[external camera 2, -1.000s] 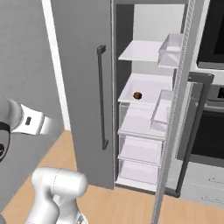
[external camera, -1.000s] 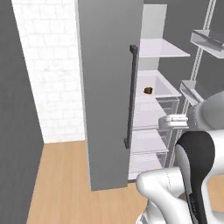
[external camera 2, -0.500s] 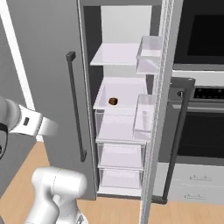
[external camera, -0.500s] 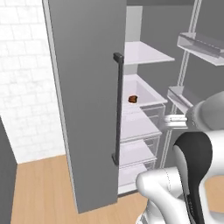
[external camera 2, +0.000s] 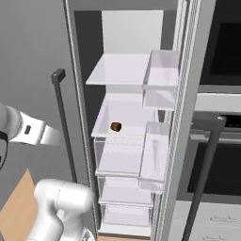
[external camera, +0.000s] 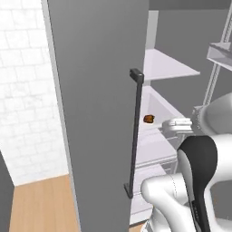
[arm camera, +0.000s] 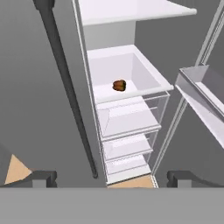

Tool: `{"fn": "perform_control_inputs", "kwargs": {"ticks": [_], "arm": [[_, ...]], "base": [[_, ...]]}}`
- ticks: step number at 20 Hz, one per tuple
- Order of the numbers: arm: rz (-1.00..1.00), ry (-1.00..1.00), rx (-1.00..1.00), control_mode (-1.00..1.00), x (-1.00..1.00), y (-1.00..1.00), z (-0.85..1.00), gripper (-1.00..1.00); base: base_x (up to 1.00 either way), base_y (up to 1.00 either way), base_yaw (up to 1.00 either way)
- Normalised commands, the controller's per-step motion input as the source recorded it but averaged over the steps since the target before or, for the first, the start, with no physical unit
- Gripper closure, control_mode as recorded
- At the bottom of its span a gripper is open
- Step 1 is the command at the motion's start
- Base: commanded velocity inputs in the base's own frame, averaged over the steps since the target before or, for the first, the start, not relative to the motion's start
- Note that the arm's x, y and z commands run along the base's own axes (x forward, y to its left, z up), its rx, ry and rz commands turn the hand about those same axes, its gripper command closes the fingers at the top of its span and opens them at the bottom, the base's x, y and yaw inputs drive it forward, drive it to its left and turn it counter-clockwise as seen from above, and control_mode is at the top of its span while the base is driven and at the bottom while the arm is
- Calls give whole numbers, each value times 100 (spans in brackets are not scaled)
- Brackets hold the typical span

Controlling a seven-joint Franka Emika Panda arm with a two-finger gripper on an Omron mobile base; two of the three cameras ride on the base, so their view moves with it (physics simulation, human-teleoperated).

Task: Place one bell pepper and one fish in each tupperware on the nearby counter, to pack two identical lunches.

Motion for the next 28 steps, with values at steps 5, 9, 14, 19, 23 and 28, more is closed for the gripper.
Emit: {"fn": "perform_control_inputs", "kwargs": {"ticks": [5,9,14,19,23,28], "arm": [[0,0,0,100,0,0,0,-100],[0,0,0,100,0,0,0,-100],[0,0,0,100,0,0,0,-100],[0,0,0,100,0,0,0,-100],[2,9,0,-100,27,-9,-8,-100],[8,7,0,-100,59,-30,-14,-100]], "base": [[12,-60,-13],[51,-9,-17],[68,0,-6],[48,-11,0],[5,-3,2],[0,0,0]]}}
